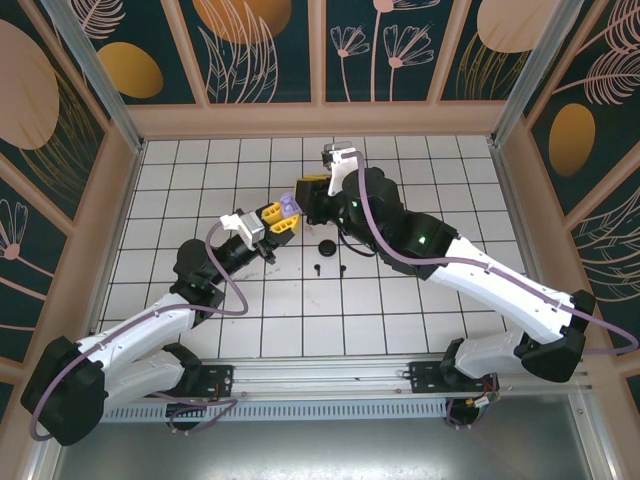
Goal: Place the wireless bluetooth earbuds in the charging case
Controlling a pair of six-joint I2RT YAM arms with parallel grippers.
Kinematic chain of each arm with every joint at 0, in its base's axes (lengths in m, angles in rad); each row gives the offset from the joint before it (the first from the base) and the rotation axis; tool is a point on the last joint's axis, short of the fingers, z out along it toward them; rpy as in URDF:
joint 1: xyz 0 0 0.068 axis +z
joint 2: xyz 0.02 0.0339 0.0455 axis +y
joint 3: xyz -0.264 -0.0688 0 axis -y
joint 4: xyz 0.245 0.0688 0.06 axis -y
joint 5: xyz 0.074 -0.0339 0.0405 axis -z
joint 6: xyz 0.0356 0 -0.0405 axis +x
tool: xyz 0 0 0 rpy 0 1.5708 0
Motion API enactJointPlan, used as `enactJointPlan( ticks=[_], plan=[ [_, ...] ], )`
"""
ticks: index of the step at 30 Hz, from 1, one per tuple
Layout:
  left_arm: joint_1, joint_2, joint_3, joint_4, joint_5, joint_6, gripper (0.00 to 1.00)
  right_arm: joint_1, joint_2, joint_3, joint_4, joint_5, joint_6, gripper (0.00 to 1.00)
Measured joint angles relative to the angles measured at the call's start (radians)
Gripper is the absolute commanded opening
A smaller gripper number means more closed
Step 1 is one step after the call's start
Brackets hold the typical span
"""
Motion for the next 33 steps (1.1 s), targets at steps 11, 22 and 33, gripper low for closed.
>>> enactJointPlan(
  ticks=[11,22,33],
  plan=[
    [0.0,0.0,0.002,0.0,0.0,0.0,0.0,0.005,0.0,-0.027,0.012,-0.001,0.009,0.17],
    [0.0,0.006,0.002,-0.002,-0.003,0.0,0.0,0.006,0.002,-0.059,0.024,0.0,0.025,0.17],
    [0.0,0.011,0.002,-0.006,-0.007,0.0,0.0,0.021,0.011,-0.066,0.036,0.024,0.033,0.16]
  ],
)
